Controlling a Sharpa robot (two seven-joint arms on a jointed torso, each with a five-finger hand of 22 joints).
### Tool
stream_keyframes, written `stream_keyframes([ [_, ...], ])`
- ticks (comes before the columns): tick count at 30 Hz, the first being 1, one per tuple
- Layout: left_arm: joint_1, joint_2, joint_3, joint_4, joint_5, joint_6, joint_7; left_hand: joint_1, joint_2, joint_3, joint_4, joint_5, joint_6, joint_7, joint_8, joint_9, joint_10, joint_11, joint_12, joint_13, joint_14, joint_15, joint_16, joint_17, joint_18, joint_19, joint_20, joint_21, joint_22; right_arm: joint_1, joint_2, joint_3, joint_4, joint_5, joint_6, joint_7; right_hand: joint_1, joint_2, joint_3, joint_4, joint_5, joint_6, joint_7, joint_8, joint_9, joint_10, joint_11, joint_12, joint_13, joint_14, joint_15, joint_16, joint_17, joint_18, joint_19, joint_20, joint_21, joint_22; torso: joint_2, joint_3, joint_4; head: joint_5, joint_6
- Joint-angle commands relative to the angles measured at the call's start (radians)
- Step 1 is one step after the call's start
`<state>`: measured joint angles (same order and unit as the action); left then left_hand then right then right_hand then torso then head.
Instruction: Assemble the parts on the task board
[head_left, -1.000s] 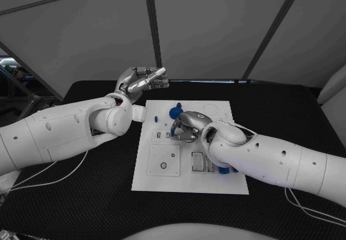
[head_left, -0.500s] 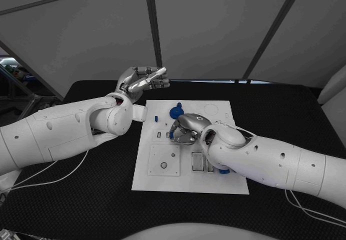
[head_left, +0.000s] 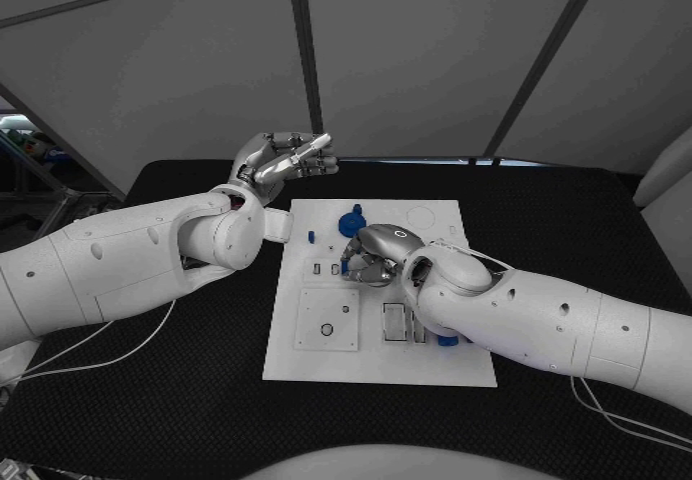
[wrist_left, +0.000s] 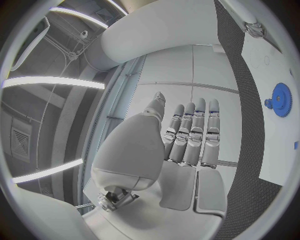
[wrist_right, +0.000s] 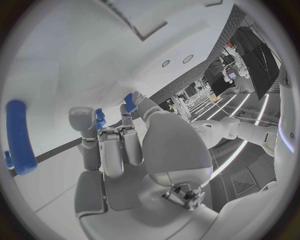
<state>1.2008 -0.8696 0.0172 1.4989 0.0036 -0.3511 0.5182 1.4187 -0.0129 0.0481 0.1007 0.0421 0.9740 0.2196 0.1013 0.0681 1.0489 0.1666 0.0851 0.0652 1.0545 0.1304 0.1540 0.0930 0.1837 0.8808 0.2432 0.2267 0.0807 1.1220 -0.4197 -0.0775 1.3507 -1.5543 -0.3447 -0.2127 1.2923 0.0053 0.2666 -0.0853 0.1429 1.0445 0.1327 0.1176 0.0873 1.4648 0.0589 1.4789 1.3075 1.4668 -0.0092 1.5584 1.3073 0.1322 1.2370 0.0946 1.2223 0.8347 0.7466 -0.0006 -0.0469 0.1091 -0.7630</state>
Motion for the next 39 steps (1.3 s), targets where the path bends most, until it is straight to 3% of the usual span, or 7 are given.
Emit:
stream_keyframes([
  [1, 0.001, 0.001, 0.001, 0.000, -0.002, 0.014, 0.001, -0.001, 0.008, 0.000, -0.007, 0.005, 0.006, -0.002, -0.005, -0.002, 0.005, 0.003, -0.006, 0.000, 0.006, 0.001, -0.007, -0.001, 0.000, 0.007, 0.003, -0.004, -0.002, -0.003, -0.003, -0.004, -0.007, -0.016, 0.005, -0.022, 0.000, 0.005, 0.006, -0.002, 0.004, 0.007, 0.003, 0.005, 0.001, 0.019, -0.006, 0.001, 0.139, 0.098, -0.009, 0.003, 0.237, -0.002, -0.001, -0.005, 0.005, -0.001, 0.000, 0.0001, 0.0000, -0.001, -0.001],
  [24, 0.001, 0.001, 0.001, 0.000, -0.002, 0.014, 0.000, -0.002, 0.008, -0.001, -0.008, 0.005, 0.006, -0.002, -0.007, -0.002, 0.005, 0.003, -0.007, 0.000, 0.006, 0.001, -0.008, -0.001, 0.000, 0.007, 0.003, -0.005, -0.002, -0.003, 0.001, -0.004, -0.016, -0.013, 0.043, -0.010, -0.012, -0.011, 0.005, -0.005, -0.001, -0.004, 0.008, -0.004, -0.004, 0.013, -0.003, -0.006, 0.131, 0.096, -0.008, 0.000, 0.232, -0.001, -0.005, -0.005, 0.001, -0.009, 0.000, -0.0007, 0.0002, -0.003, -0.003],
  [39, 0.001, 0.002, 0.001, -0.002, -0.002, 0.016, 0.000, -0.002, 0.008, -0.001, -0.008, 0.005, 0.006, -0.002, -0.007, -0.002, 0.005, 0.003, -0.007, 0.000, 0.006, 0.001, -0.008, -0.001, 0.000, 0.007, 0.003, -0.005, -0.002, -0.003, -0.001, -0.004, -0.005, -0.010, -0.003, -0.007, -0.014, -0.010, 0.009, -0.004, 0.000, 0.005, 0.005, -0.001, -0.003, 0.018, -0.004, -0.001, 0.138, 0.097, -0.008, 0.001, 0.235, -0.002, -0.003, -0.005, 0.002, -0.005, 0.000, 0.0004, 0.0002, 0.000, -0.003],
])
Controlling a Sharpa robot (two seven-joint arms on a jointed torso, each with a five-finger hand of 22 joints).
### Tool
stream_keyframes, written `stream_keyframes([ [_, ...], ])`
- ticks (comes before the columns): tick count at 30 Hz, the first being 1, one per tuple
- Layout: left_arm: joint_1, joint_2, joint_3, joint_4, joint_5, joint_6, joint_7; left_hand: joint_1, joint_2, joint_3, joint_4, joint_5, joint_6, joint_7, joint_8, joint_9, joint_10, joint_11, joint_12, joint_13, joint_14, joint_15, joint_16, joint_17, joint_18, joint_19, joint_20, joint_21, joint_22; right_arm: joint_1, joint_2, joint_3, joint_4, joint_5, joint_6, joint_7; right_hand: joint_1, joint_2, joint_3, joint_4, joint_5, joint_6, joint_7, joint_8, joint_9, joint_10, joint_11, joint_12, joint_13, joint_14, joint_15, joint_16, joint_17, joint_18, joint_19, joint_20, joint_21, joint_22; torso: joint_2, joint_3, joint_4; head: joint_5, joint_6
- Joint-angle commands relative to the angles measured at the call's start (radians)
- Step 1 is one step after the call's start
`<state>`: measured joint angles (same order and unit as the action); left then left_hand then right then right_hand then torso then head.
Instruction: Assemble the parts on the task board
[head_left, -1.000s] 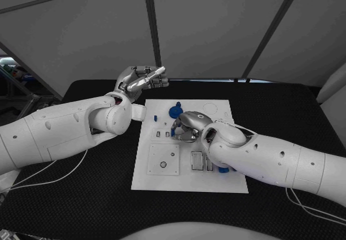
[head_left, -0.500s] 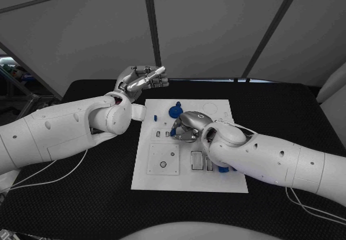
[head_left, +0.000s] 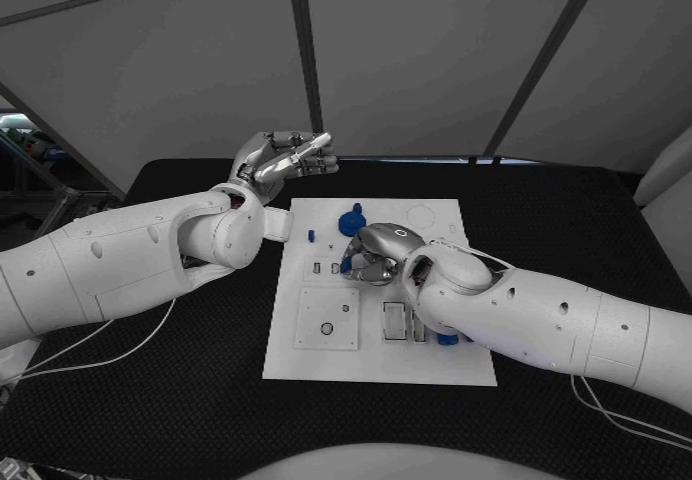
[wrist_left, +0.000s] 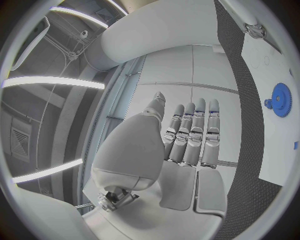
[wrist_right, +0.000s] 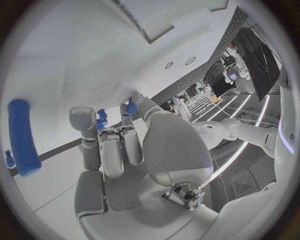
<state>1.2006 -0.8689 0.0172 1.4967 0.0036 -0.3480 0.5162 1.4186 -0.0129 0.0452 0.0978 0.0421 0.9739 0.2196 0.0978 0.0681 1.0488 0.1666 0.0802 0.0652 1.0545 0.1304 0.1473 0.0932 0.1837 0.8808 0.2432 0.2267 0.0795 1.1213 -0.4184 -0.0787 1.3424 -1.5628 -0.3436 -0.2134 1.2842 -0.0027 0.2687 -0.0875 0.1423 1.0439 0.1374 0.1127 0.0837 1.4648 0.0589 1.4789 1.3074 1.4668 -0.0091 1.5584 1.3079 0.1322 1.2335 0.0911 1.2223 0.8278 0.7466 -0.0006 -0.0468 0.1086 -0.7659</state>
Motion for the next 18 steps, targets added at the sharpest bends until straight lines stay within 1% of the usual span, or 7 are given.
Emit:
stream_keyframes([
  [1, 0.001, 0.001, 0.001, 0.000, -0.002, 0.013, 0.002, -0.002, 0.009, 0.002, -0.005, 0.005, 0.006, -0.002, -0.003, -0.002, 0.005, 0.003, -0.002, 0.000, 0.006, 0.001, -0.001, -0.001, 0.000, 0.007, 0.003, -0.005, -0.001, -0.002, -0.003, -0.003, 0.006, -0.002, -0.007, -0.009, -0.006, -0.002, 0.007, -0.002, 0.001, 0.006, 0.000, 0.004, 0.001, 0.018, -0.004, -0.001, 0.138, 0.097, -0.008, 0.002, 0.234, -0.002, 0.000, -0.001, 0.002, 0.002, -0.001, 0.0004, 0.0000, 0.001, 0.001],
  [5, 0.001, -0.001, 0.001, 0.000, -0.002, 0.013, 0.002, -0.002, 0.009, 0.002, -0.005, 0.005, 0.006, -0.002, -0.003, -0.002, 0.005, 0.003, -0.002, 0.000, 0.006, 0.001, -0.001, -0.001, 0.000, 0.007, 0.003, -0.005, -0.001, -0.002, -0.010, -0.003, 0.021, -0.014, -0.011, -0.027, -0.005, 0.000, 0.010, -0.003, 0.002, 0.008, -0.001, 0.005, 0.001, 0.019, -0.005, 0.000, 0.139, 0.098, -0.008, 0.003, 0.237, -0.002, 0.001, -0.002, 0.003, 0.004, -0.001, 0.0000, -0.0016, 0.003, 0.001],
  [8, 0.001, -0.003, 0.001, -0.001, -0.002, 0.013, 0.002, -0.002, 0.009, 0.002, -0.006, 0.005, 0.006, -0.002, -0.004, -0.002, 0.005, 0.003, -0.003, 0.000, 0.006, 0.001, -0.002, -0.001, 0.000, 0.007, 0.003, -0.006, -0.002, -0.002, -0.020, -0.003, 0.042, -0.037, -0.005, -0.051, -0.004, 0.001, 0.011, -0.004, 0.003, 0.009, -0.001, 0.005, 0.001, 0.019, -0.006, 0.000, 0.139, 0.098, -0.009, 0.004, 0.240, -0.002, 0.002, -0.002, 0.004, 0.005, -0.002, -0.0001, -0.0035, 0.004, 0.002],
  [10, 0.001, -0.004, 0.001, -0.002, -0.002, 0.012, 0.002, -0.002, 0.009, 0.002, -0.007, 0.005, 0.006, -0.002, -0.004, -0.002, 0.005, 0.003, -0.003, 0.000, 0.006, 0.001, -0.002, -0.001, 0.000, 0.007, 0.003, -0.006, -0.002, -0.002, -0.029, -0.002, 0.059, -0.056, 0.005, -0.072, -0.004, 0.001, 0.011, -0.004, 0.003, 0.009, -0.002, 0.005, 0.001, 0.019, -0.006, 0.000, 0.140, 0.098, -0.009, 0.004, 0.241, -0.003, 0.003, -0.002, 0.005, 0.007, -0.001, 0.0000, -0.0032, 0.004, 0.001],
  [13, 0.001, -0.006, 0.001, -0.002, -0.002, 0.011, 0.001, -0.002, 0.009, 0.002, -0.007, 0.005, 0.006, -0.002, -0.004, -0.002, 0.005, 0.003, -0.003, 0.000, 0.006, 0.001, -0.002, -0.001, 0.000, 0.007, 0.003, -0.006, -0.002, 0.000, -0.040, -0.002, 0.082, -0.085, 0.027, -0.103, -0.004, 0.001, 0.011, -0.004, 0.003, 0.010, -0.002, 0.005, 0.001, 0.020, -0.006, 0.000, 0.140, 0.099, -0.009, 0.004, 0.242, -0.003, 0.004, -0.002, 0.006, 0.010, -0.002, -0.0014, -0.0021, 0.002, 0.002],
  [17, 0.001, -0.008, 0.001, -0.004, -0.002, 0.010, 0.001, -0.002, 0.009, 0.002, -0.007, 0.005, 0.006, -0.002, -0.004, -0.002, 0.005, 0.003, -0.003, 0.000, 0.006, 0.001, -0.002, -0.001, 0.000, 0.007, 0.003, -0.006, -0.002, 0.007, -0.048, -0.002, 0.109, -0.118, 0.059, -0.141, -0.003, 0.002, 0.014, -0.004, 0.004, 0.013, -0.003, 0.006, 0.002, 0.021, -0.006, 0.001, 0.141, 0.099, -0.010, 0.005, 0.243, -0.004, 0.006, -0.002, 0.008, 0.013, -0.002, -0.0023, -0.0012, 0.001, 0.002],
  [18, 0.001, -0.008, 0.001, -0.005, -0.002, 0.010, 0.001, -0.002, 0.009, 0.002, -0.007, 0.005, 0.006, -0.002, -0.004, -0.002, 0.005, 0.003, -0.003, 0.000, 0.006, 0.001, -0.002, -0.001, 0.000, 0.007, 0.003, -0.006, -0.002, 0.010, -0.049, -0.001, 0.115, -0.125, 0.066, -0.150, -0.003, 0.002, 0.014, -0.005, 0.004, 0.014, -0.003, 0.006, 0.002, 0.021, -0.007, 0.001, 0.141, 0.099, -0.010, 0.005, 0.243, -0.004, 0.006, -0.002, 0.008, 0.013, -0.001, -0.0011, -0.0003, 0.001, 0.002],
])
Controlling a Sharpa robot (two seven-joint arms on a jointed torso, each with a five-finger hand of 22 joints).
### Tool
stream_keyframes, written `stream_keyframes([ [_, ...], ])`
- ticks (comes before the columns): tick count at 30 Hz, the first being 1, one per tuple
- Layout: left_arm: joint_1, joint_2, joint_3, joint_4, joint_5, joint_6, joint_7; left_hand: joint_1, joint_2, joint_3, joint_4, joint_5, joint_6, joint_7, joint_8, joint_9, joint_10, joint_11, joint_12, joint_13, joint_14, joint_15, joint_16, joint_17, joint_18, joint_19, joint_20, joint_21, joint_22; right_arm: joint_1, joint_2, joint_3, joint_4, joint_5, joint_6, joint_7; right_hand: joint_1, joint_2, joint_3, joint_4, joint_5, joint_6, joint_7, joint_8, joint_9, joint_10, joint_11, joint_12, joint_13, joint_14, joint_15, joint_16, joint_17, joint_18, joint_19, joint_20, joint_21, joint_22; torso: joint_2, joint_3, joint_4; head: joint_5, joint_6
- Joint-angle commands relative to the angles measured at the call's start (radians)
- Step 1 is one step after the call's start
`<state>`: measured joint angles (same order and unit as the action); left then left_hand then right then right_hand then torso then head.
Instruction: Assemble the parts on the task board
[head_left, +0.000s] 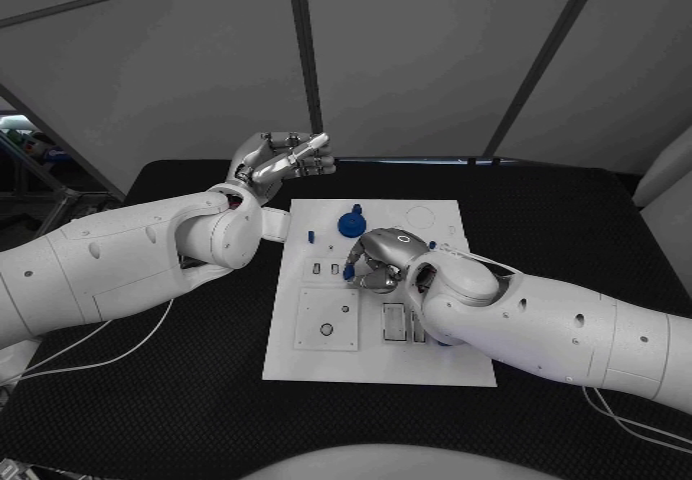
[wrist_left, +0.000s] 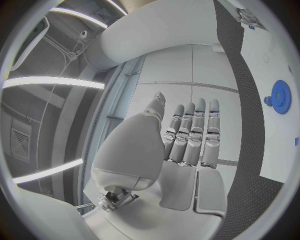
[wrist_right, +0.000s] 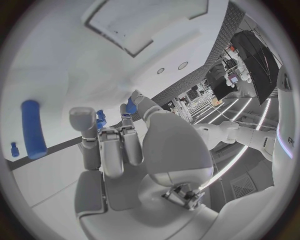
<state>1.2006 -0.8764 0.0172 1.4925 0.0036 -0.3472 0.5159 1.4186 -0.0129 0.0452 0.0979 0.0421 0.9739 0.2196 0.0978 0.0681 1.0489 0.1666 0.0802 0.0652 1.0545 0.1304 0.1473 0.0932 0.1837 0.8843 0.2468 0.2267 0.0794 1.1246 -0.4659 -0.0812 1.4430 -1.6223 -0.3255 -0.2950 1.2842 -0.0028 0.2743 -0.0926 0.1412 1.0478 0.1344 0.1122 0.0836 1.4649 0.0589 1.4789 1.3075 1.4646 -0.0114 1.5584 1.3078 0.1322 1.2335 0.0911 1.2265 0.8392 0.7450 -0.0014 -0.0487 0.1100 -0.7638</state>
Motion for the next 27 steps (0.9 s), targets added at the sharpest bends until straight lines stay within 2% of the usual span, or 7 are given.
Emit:
stream_keyframes([
  [1, 0.001, -0.001, 0.001, -0.001, -0.002, 0.009, 0.002, -0.002, 0.009, 0.002, -0.007, 0.005, 0.006, -0.002, -0.004, -0.002, 0.005, 0.003, -0.003, 0.000, 0.006, 0.001, -0.002, -0.002, 0.000, 0.004, 0.000, -0.006, -0.002, 0.009, -0.002, 0.001, 0.018, -0.071, 0.053, -0.075, -0.003, 0.003, 0.009, 0.001, 0.005, 0.011, 0.000, 0.007, 0.002, 0.021, -0.007, 0.002, 0.141, 0.101, -0.008, 0.005, 0.243, -0.004, 0.006, -0.003, 0.004, 0.002, 0.001, -0.0001, 0.0014, -0.001, 0.001],
  [16, 0.001, -0.001, 0.001, -0.005, -0.002, 0.010, -0.001, -0.002, 0.009, 0.002, -0.007, 0.005, 0.006, -0.002, -0.004, -0.002, 0.005, 0.003, -0.003, 0.000, 0.006, 0.001, -0.002, -0.002, 0.000, 0.004, 0.000, -0.006, -0.002, 0.045, 0.021, 0.001, 0.047, -0.179, 0.117, -0.174, -0.005, 0.004, 0.013, 0.000, 0.007, 0.017, -0.002, 0.009, 0.003, 0.024, -0.008, 0.004, 0.145, 0.102, -0.010, 0.007, 0.248, -0.006, 0.013, -0.004, 0.010, 0.015, 0.002, 0.0001, 0.0028, -0.003, 0.004],
  [27, 0.001, 0.001, 0.001, -0.007, -0.002, 0.009, -0.003, -0.001, 0.009, 0.001, -0.008, 0.005, 0.007, -0.002, -0.005, -0.002, 0.006, 0.003, -0.004, 0.000, 0.007, 0.001, -0.003, -0.002, 0.000, 0.004, 0.000, -0.006, -0.002, 0.062, 0.068, 0.001, 0.013, -0.256, 0.189, -0.230, -0.006, 0.003, 0.013, 0.000, 0.008, 0.020, -0.003, 0.010, 0.004, 0.024, -0.009, 0.004, 0.144, 0.102, -0.012, 0.006, 0.247, -0.006, 0.013, -0.005, 0.010, 0.015, 0.001, 0.0000, 0.0034, -0.001, 0.002],
])
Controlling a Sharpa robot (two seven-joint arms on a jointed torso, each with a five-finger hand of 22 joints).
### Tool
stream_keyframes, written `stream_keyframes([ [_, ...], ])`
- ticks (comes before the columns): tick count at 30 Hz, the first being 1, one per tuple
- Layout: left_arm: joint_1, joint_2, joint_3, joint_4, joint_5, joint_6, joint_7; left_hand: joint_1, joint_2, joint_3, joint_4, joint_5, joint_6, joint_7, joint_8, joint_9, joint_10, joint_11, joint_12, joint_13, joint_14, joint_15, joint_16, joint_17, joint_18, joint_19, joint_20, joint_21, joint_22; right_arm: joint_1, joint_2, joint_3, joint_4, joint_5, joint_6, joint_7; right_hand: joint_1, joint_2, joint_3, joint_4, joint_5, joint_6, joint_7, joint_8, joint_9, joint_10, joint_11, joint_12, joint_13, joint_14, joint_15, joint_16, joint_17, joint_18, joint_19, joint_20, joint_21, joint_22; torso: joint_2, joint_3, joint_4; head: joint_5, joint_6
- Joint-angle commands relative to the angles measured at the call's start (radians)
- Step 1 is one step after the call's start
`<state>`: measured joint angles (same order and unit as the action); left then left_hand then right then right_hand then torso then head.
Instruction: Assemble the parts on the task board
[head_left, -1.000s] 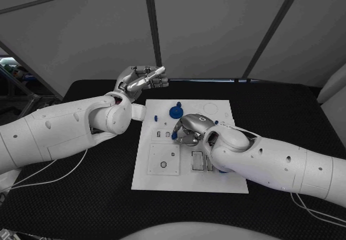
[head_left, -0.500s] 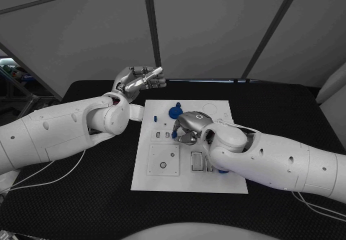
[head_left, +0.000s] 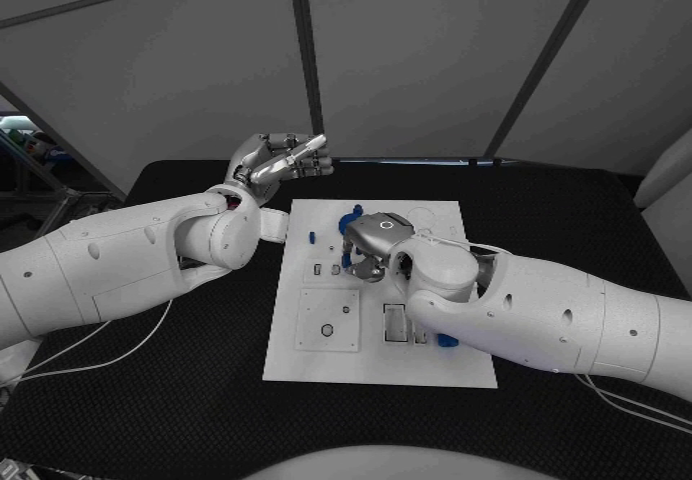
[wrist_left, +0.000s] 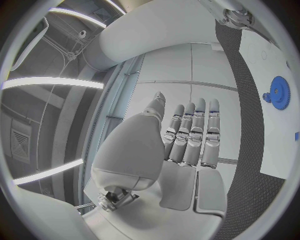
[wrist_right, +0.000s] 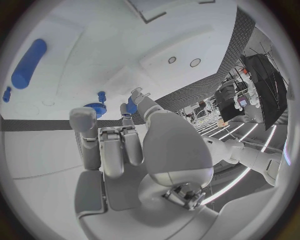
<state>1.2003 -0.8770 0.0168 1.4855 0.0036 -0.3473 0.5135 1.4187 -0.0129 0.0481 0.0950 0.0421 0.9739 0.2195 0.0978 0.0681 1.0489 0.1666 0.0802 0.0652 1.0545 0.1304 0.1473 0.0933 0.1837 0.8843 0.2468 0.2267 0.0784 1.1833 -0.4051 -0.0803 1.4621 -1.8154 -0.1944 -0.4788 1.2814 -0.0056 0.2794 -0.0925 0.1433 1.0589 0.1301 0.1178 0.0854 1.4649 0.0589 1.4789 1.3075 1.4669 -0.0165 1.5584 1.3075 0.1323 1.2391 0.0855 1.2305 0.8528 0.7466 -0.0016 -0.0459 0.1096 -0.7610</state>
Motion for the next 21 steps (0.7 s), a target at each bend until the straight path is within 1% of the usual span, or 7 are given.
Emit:
stream_keyframes([
  [1, 0.001, 0.002, 0.001, 0.000, -0.002, 0.009, -0.001, -0.001, 0.009, -0.001, -0.005, 0.005, 0.007, -0.002, -0.005, -0.002, 0.006, 0.003, -0.004, 0.000, 0.007, 0.001, -0.003, -0.002, 0.000, 0.004, 0.000, -0.006, -0.001, 0.004, 0.012, 0.000, -0.009, -0.066, 0.066, -0.049, -0.003, 0.005, 0.008, 0.000, 0.006, 0.009, 0.001, 0.005, 0.002, 0.024, -0.009, 0.004, 0.144, 0.100, -0.006, 0.006, 0.247, -0.006, 0.007, 0.001, 0.006, 0.001, 0.000, -0.0001, 0.0008, -0.001, 0.000],
  [7, 0.001, 0.004, 0.001, -0.001, -0.002, 0.009, -0.001, -0.001, 0.009, -0.001, -0.005, 0.005, 0.007, -0.002, -0.005, -0.002, 0.006, 0.003, -0.004, 0.000, 0.007, 0.001, -0.003, -0.002, 0.000, 0.004, 0.000, -0.006, -0.001, 0.006, 0.028, 0.000, -0.021, -0.078, 0.103, -0.061, -0.004, 0.005, 0.009, 0.000, 0.006, 0.011, 0.001, 0.005, 0.002, 0.024, -0.009, 0.003, 0.144, 0.100, -0.007, 0.006, 0.246, -0.006, 0.007, 0.000, 0.006, 0.001, 0.001, 0.0016, 0.0001, 0.002, -0.004],
  [11, 0.001, 0.005, 0.001, -0.001, -0.002, 0.008, -0.001, -0.001, 0.009, -0.001, -0.005, 0.005, 0.007, -0.002, -0.005, -0.002, 0.006, 0.003, -0.004, 0.000, 0.007, 0.001, -0.003, -0.002, 0.000, 0.004, 0.000, -0.006, -0.001, 0.006, 0.033, -0.001, -0.025, -0.083, 0.123, -0.066, -0.005, 0.005, 0.009, 0.000, 0.005, 0.011, 0.001, 0.005, 0.002, 0.024, -0.009, 0.003, 0.144, 0.100, -0.008, 0.006, 0.246, -0.006, 0.007, 0.000, 0.005, 0.000, 0.000, 0.0012, 0.0001, 0.002, -0.007],
  [13, 0.001, 0.005, 0.001, -0.002, -0.002, 0.008, -0.001, -0.001, 0.009, -0.001, -0.005, 0.005, 0.007, -0.002, -0.005, -0.002, 0.006, 0.003, -0.004, 0.000, 0.007, 0.001, -0.003, -0.002, 0.000, 0.004, 0.000, -0.006, -0.001, 0.006, 0.035, -0.001, -0.026, -0.084, 0.126, -0.066, -0.008, 0.004, 0.008, 0.001, 0.004, 0.012, 0.001, 0.005, 0.002, 0.024, -0.009, 0.003, 0.143, 0.100, -0.008, 0.006, 0.246, -0.006, 0.007, -0.001, 0.005, 0.001, 0.000, 0.0009, 0.0002, 0.004, -0.008],
  [18, 0.001, 0.007, 0.001, -0.003, -0.002, 0.009, -0.001, -0.001, 0.009, -0.001, -0.005, 0.005, 0.007, -0.002, -0.005, -0.002, 0.006, 0.003, -0.004, 0.000, 0.007, 0.001, -0.003, -0.002, 0.000, 0.004, 0.000, -0.006, -0.001, 0.006, 0.041, -0.001, -0.025, -0.084, 0.127, -0.061, -0.010, 0.004, 0.009, 0.002, 0.003, 0.014, 0.000, 0.006, 0.002, 0.025, -0.010, 0.004, 0.145, 0.100, -0.009, 0.006, 0.246, -0.006, 0.007, -0.001, 0.005, 0.001, 0.001, 0.0028, 0.0004, 0.006, -0.010],
  [21, 0.001, 0.008, 0.001, -0.004, -0.002, 0.009, -0.002, -0.001, 0.009, -0.001, -0.005, 0.005, 0.007, -0.002, -0.005, -0.002, 0.006, 0.003, -0.004, 0.000, 0.007, 0.001, -0.003, -0.002, 0.000, 0.004, 0.000, -0.006, -0.001, 0.006, 0.044, -0.001, -0.025, -0.082, 0.127, -0.058, -0.011, 0.004, 0.008, 0.003, 0.003, 0.015, 0.000, 0.006, 0.003, 0.025, -0.010, 0.004, 0.145, 0.100, -0.009, 0.006, 0.246, -0.006, 0.007, -0.002, 0.005, 0.001, 0.000, 0.0024, 0.0000, 0.007, -0.012],
])
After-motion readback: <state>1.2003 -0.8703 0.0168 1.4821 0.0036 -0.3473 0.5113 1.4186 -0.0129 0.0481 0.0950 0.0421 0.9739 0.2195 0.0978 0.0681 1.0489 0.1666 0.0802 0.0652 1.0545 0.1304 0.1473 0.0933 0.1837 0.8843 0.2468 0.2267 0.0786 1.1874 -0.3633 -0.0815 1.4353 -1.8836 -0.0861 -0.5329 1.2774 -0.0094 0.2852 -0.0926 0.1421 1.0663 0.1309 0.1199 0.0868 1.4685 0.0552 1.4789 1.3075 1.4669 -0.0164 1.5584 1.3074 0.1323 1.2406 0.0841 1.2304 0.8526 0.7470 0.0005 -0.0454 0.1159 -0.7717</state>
